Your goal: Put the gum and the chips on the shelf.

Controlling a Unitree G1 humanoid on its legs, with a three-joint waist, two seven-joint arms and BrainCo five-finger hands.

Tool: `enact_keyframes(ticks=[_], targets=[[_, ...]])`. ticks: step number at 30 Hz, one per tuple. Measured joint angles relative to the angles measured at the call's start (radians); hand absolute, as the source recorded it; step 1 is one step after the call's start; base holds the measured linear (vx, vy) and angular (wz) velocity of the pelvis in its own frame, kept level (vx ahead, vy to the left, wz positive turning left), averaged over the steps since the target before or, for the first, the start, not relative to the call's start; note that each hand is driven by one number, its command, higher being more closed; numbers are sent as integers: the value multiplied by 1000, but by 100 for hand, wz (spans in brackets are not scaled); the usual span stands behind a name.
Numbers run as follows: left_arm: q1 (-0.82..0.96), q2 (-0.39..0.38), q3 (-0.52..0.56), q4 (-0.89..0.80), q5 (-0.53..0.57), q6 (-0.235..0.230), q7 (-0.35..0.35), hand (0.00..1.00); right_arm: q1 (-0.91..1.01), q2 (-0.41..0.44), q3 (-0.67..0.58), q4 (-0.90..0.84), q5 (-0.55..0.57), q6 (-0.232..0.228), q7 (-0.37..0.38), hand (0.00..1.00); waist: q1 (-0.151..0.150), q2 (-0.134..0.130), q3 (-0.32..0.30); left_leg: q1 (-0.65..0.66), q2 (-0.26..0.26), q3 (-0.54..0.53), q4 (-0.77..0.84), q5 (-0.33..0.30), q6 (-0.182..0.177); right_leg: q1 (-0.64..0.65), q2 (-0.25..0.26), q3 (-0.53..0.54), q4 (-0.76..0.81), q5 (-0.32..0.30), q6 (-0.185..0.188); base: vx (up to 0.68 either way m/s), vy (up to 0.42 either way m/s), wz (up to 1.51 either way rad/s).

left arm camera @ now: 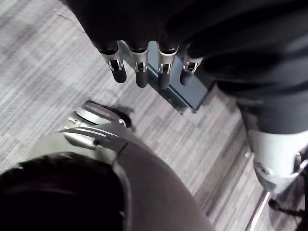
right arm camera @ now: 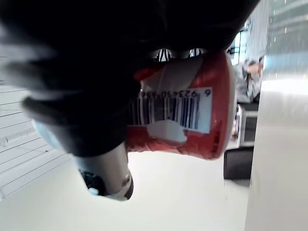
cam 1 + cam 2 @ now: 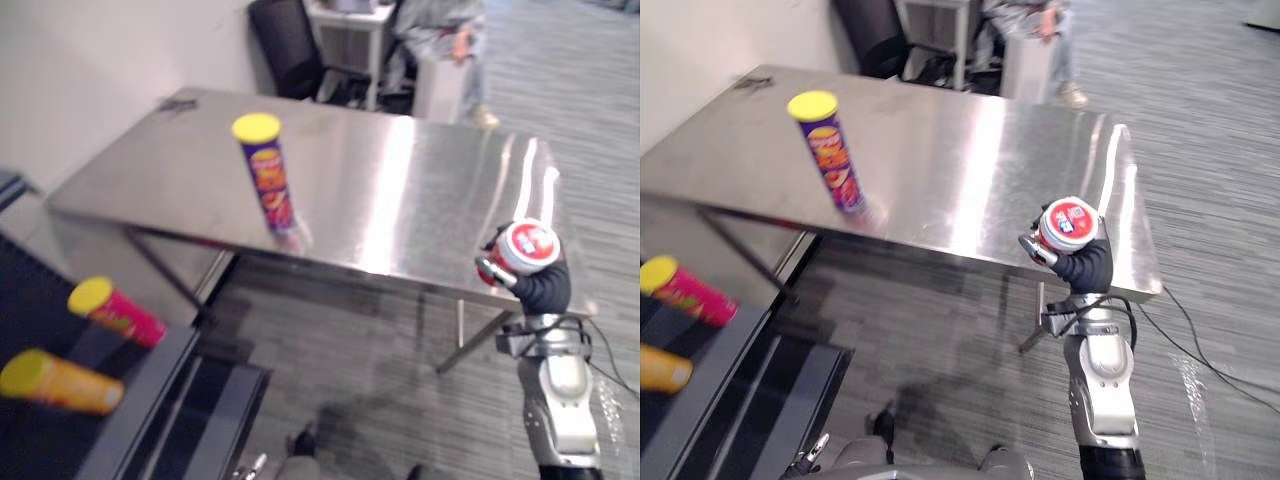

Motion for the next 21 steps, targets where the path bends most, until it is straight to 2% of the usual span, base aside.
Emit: enact_keyframes(ticks=[1,2,3,4,6,8,11,12,13,16,21], targets=[[0,1,0,-2,1,2,1,0,-39,-11,18,6,0,0,-4,100,17,12,8,-3,24,5,-65,-3,-5,-16,14,-36,4,-11,-18,-221,-183,94],[0,2,0,-1,1,5,3,0,-54,-17,28,9,0,0,-7,100,24,16,9,-6,39,34,-97,-34,20,-13,29,-52,-17,-10,-19,-200,-170,105],[-14,10,11,4,1,9,4,0,-79,-21,28,10,-2,-2,-11,100,32,-10,12,-30,52,138,-101,-87,105,-17,16,-104,-60,6,-41,-219,-229,132],[-26,5,19,6,0,13,7,0,-107,-24,11,19,-3,-2,-20,100,27,-18,17,-96,61,269,57,-55,160,-17,-7,-170,-67,16,-65,-201,-230,138],[-14,-3,20,6,1,22,7,0,-121,-26,-16,32,-3,-2,-26,100,30,-12,18,-111,97,404,283,-50,186,-5,-14,-239,-61,19,-73,-115,-165,119],[-4,-7,21,6,3,28,7,0,-111,-25,-55,35,-4,-2,-49,100,6,14,0,-65,133,530,430,-161,186,25,-30,-373,-50,16,-78,-118,-68,162],[-18,-13,40,6,11,28,4,0,-109,-27,-99,37,-4,-2,-62,100,-5,34,-12,-43,146,599,428,-188,179,29,-79,-496,-16,19,-71,-100,67,141],[-18,-18,61,6,13,28,3,0,-109,-26,-109,40,-6,0,-62,100,-4,42,-14,-54,133,607,406,-185,175,36,-87,-527,-8,24,-63,-85,151,129],[-18,-17,78,7,14,28,4,0,-108,-24,-114,40,-8,3,-60,100,-7,40,-22,-58,97,587,354,-180,168,41,-92,-559,-19,36,-46,-88,164,104],[-17,-19,92,19,21,29,3,0,-116,-24,-118,41,-43,7,-48,100,-2,39,-33,-58,21,531,177,-166,140,39,-100,-650,-51,75,-41,-87,189,96],[2,-29,91,47,52,44,3,0,-100,-7,-131,48,-63,19,-52,100,-2,25,-34,-11,-64,515,39,-99,173,59,-131,-671,-67,144,-39,-71,138,35]])
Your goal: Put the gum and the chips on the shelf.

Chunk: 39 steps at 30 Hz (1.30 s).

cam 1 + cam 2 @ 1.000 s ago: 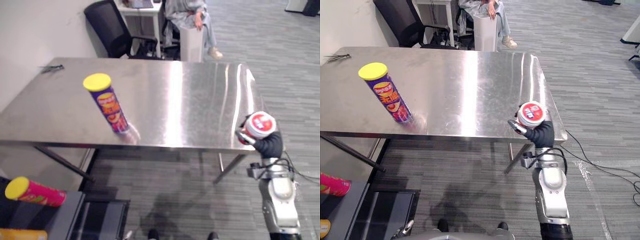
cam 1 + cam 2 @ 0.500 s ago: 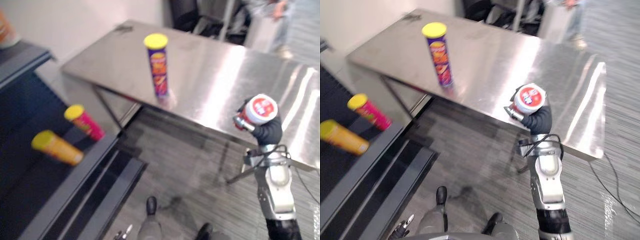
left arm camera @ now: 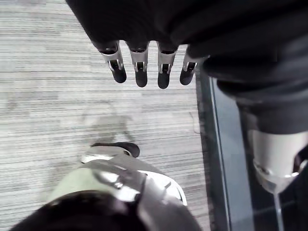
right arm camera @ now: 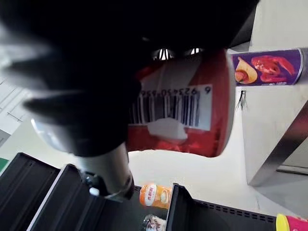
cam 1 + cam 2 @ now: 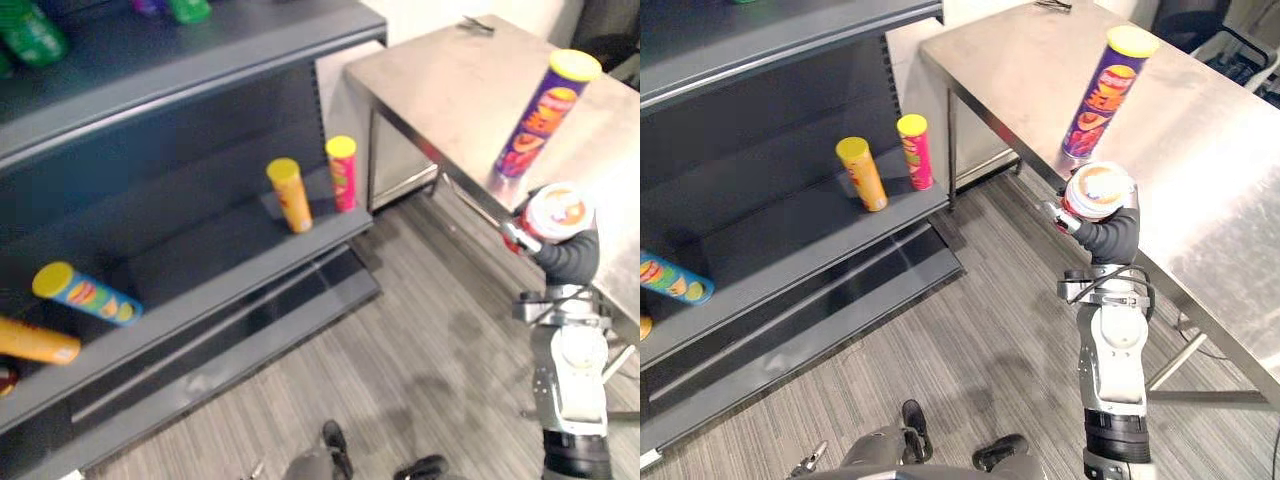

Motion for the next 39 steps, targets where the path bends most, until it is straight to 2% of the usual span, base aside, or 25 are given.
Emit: enact_keyframes(ticks=[3,4,6,8,13,17,20,21,22,23,24,25,28,29,30,31,33,37,39], targets=[[-2,12,2,-8,0,-5,4,0,25,10,1,11,-23,0,-4,100,-1,-16,4,23,-30,-20,-56,15,5,2,-11,64,-8,18,8,-68,96,13],[-3,17,10,-8,0,-6,9,0,25,20,3,29,-34,1,-4,100,5,-27,6,40,-41,-17,-93,31,2,-2,-5,94,-29,26,18,-73,87,-1],[-2,20,21,-9,0,-4,12,0,30,24,4,37,-59,2,-3,100,14,-34,8,52,-50,-17,-128,41,-7,-4,14,131,-69,38,31,-28,39,0],[-2,18,55,-14,0,-4,22,0,43,24,5,37,-59,2,-3,100,18,-37,11,57,-52,-17,-146,43,-9,-3,40,171,-111,40,35,23,-1,18],[-3,17,86,-19,0,-4,25,0,47,24,24,39,-58,1,1,100,38,-43,22,33,-36,-21,-114,44,-9,-3,62,189,-127,40,35,53,-29,7],[-23,17,87,-24,-3,-6,25,0,29,22,83,92,-55,3,7,100,53,-54,53,-53,16,-43,63,-17,1,-2,77,180,-107,42,37,91,-21,14],[-26,16,88,-21,-3,-5,25,0,-5,21,153,132,-54,22,20,100,62,-46,74,-79,45,-74,160,-76,1,0,51,214,-1,40,35,81,72,27],[-22,21,80,-24,-3,-5,27,0,-6,21,175,136,-53,24,37,100,60,-45,85,-70,35,-115,174,-95,5,-25,6,320,127,26,6,117,132,74],[-24,32,58,-29,-3,-6,30,0,-5,19,201,137,-46,24,52,100,54,-39,94,-62,23,-162,190,-108,19,-105,-19,522,273,-3,-59,131,131,91],[-29,43,40,-38,-3,-8,31,0,-2,23,212,139,-44,24,59,100,50,-29,102,-63,22,-188,197,-112,18,-138,9,645,294,-33,-40,136,83,113],[-36,55,25,-44,-3,-15,35,0,3,22,243,139,-39,24,79,100,50,-36,106,-62,9,-238,198,-113,22,-180,82,833,286,-90,-7,114,32,127],[-42,77,17,-46,-4,-24,37,0,9,23,273,136,-37,24,86,100,48,-50,109,-54,-18,-275,194,-111,22,-206,124,948,268,-117,3,123,3,131],[-54,84,-12,-46,-7,-28,54,0,32,22,315,125,-1,24,103,100,41,-66,117,-24,-104,-382,188,-109,20,-250,167,1108,227,-119,2,166,-42,141],[-56,84,-18,-46,-8,-29,56,0,43,23,316,113,2,24,108,100,35,-75,116,-21,-117,-402,192,-108,20,-258,175,1139,226,-118,4,199,-90,148],[-58,87,-37,-43,-13,-35,58,0,66,22,316,95,4,24,120,100,30,-72,123,-18,-143,-446,206,-111,14,-264,177,1170,218,-113,12,139,-92,117],[-59,86,-43,-42,-14,-34,59,0,78,22,316,85,13,24,123,100,27,-74,123,-18,-154,-469,216,-114,12,-260,174,1170,205,-112,16,215,-160,125],[-61,74,-46,-44,-27,-37,58,0,102,22,317,66,50,24,131,100,26,-66,125,-34,-152,-522,241,-124,-9,-211,179,1125,143,-132,48,163,-178,87],[-72,58,-51,-43,-52,-34,57,0,112,22,316,63,102,24,145,100,24,-69,124,-43,-124,-566,184,-93,-59,-170,203,1045,42,-129,54,87,-208,41],[-80,48,-52,-42,-51,-34,55,0,130,22,313,62,109,24,144,100,21,-69,124,-29,-96,-555,124,-87,-77,-144,215,1008,9,-124,48,8,-219,40]])
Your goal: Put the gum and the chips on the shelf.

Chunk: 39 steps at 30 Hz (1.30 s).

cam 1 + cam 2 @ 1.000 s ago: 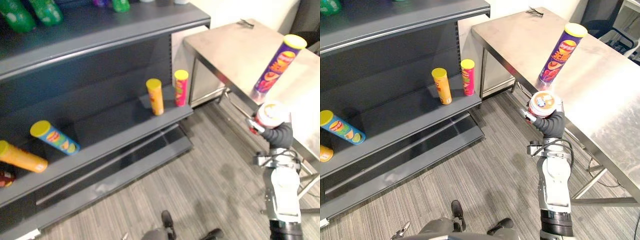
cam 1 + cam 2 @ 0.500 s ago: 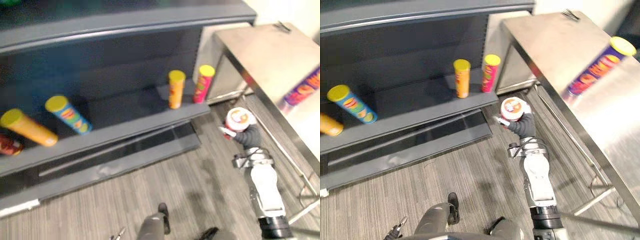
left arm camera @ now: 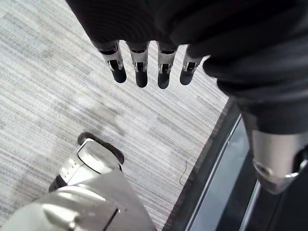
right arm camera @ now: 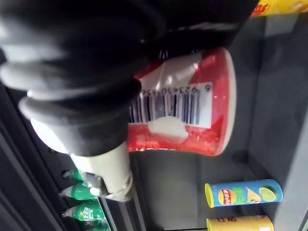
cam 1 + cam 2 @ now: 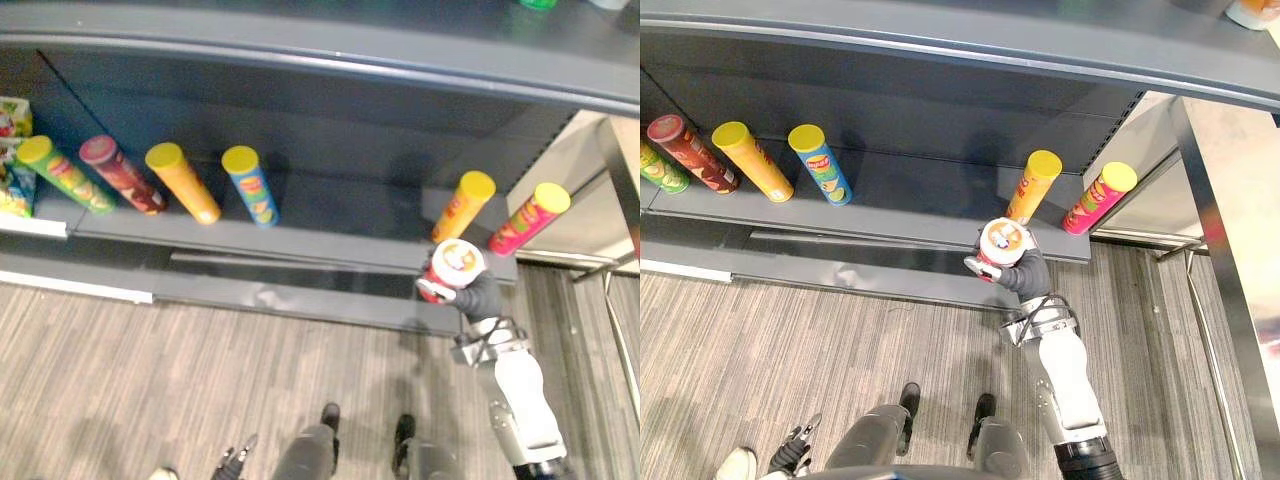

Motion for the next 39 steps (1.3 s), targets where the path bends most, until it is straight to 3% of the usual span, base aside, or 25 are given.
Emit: enact_keyframes(ticks=[2,3,5,7,8,10,17,31,39], targets=[[-9,-8,0,0,0,0,-2,0,12,0,-9,0,0,-1,-2,100,-26,4,-1,1,62,103,-35,12,-6,19,5,-43,-20,2,-3,-5,-166,53],[-13,-12,-1,-1,2,1,-4,0,18,0,-23,2,0,0,-7,100,-31,6,-2,12,80,152,-66,50,-13,28,5,-60,-29,2,-3,32,-85,35],[-13,-12,0,0,3,5,-6,0,20,2,-37,4,-1,-1,-13,100,-25,5,-4,40,79,180,-121,73,-7,45,0,-65,-50,4,-3,46,-23,19],[-20,-12,3,0,9,10,-4,0,39,0,-57,6,-1,-1,-28,100,-51,16,-11,66,124,355,-165,86,-3,78,-17,-109,-83,10,7,69,16,54],[-23,-13,2,1,11,10,-3,0,44,0,-65,7,-1,-1,-30,100,-53,21,-14,72,125,371,-176,122,-8,81,-20,-119,-85,10,8,120,44,55],[-31,-8,3,-2,20,11,1,0,47,4,-76,13,-4,1,-44,100,-50,23,-16,87,100,353,-200,143,-1,98,-33,-132,-101,14,15,120,78,31],[-27,-11,16,2,51,20,11,0,-19,39,-51,93,-7,9,-46,100,-22,25,-41,144,99,390,-284,178,-17,108,-22,-103,-128,33,37,39,17,-13],[-25,-15,17,39,57,43,18,0,-345,-10,246,133,121,57,11,100,-5,3,-101,191,126,462,-324,204,-20,108,17,0,-175,88,19,-50,-2,-20],[-20,-15,17,39,57,62,35,0,-505,-34,289,132,197,83,7,100,2,3,-141,194,142,472,-326,221,-20,108,35,17,-187,113,5,-55,-8,-6]])
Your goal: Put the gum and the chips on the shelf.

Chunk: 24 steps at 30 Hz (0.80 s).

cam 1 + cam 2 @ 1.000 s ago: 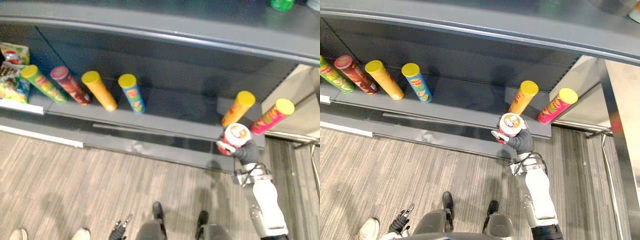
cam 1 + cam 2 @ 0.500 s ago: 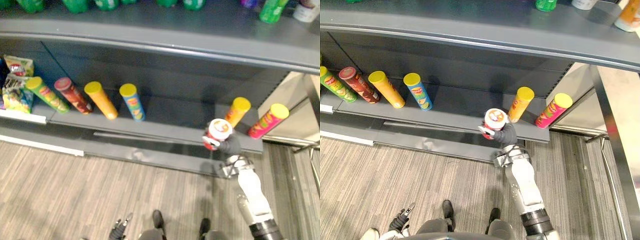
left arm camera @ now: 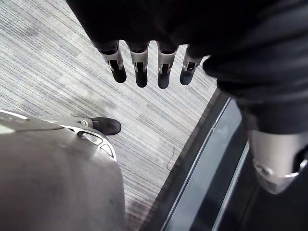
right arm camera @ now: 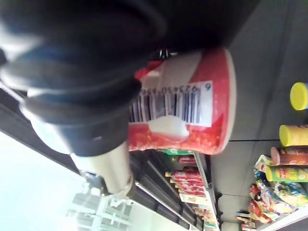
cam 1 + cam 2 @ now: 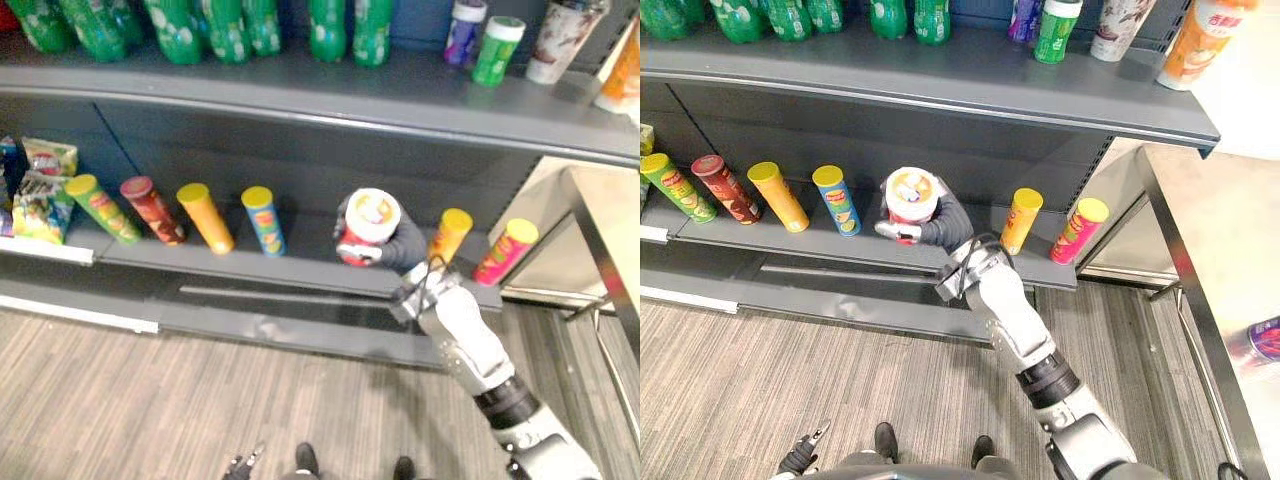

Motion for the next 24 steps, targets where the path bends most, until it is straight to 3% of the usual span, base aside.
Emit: enact_keyframes(ticks=[7,13,24], targets=[[19,4,2,-1,0,10,8,0,-239,-66,-64,24,0,0,-47,100,2,-4,-3,-2,17,9,-1,15,-7,-1,17,9,-17,18,-9,-46,-9,-5],[36,5,1,-1,0,22,8,0,-446,-152,-221,219,-2,0,-165,100,8,-14,-13,-2,22,10,-1,22,-7,-1,23,10,-21,23,-12,3,0,-1],[38,6,-6,-1,-3,23,-5,0,-629,-195,-249,487,-12,32,-233,100,6,-15,-16,-4,30,15,-2,30,-7,7,35,13,-53,49,-19,30,-5,-2]])
